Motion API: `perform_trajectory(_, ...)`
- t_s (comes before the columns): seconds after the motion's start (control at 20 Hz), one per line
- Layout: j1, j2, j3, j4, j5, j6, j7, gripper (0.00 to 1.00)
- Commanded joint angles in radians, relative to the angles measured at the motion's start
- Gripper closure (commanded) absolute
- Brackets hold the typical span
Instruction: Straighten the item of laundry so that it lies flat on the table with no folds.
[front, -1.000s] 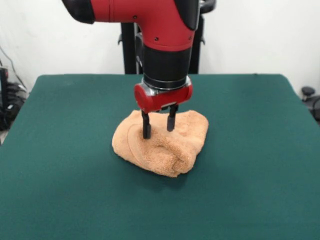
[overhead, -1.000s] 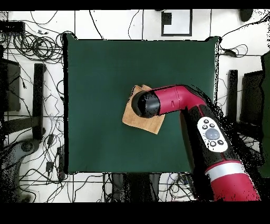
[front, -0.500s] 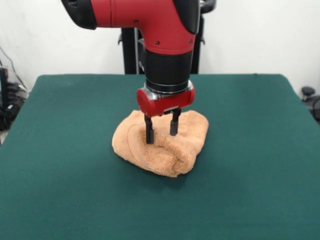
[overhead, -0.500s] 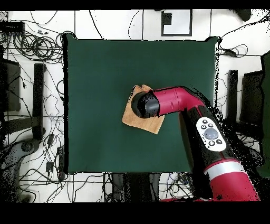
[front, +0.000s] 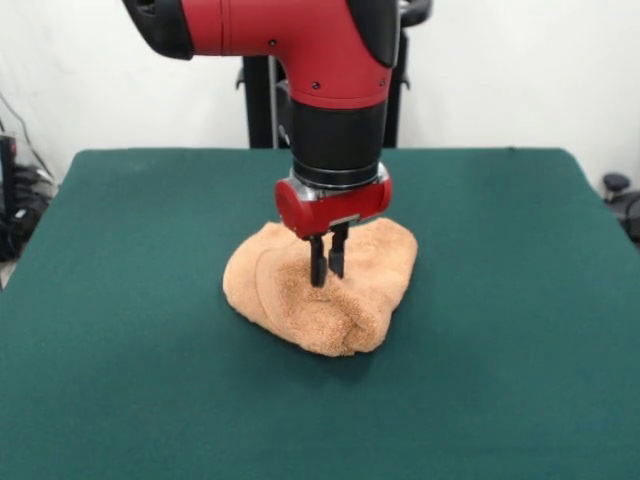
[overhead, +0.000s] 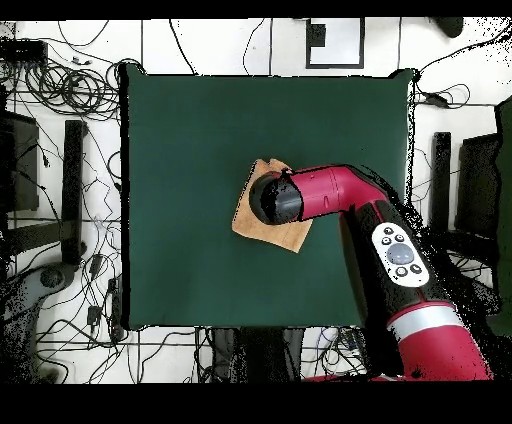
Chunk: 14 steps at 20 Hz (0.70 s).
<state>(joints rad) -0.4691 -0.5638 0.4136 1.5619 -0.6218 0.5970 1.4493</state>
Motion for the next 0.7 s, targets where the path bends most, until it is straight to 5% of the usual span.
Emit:
perform_trajectory(0.05,0.032,0.027,0.007,0.071,0.034,-0.051,0.123,1.00)
perform_trajectory(0.7,0.022,-0.010,0.018,0.078,0.065,-0.019,0.104,1.00)
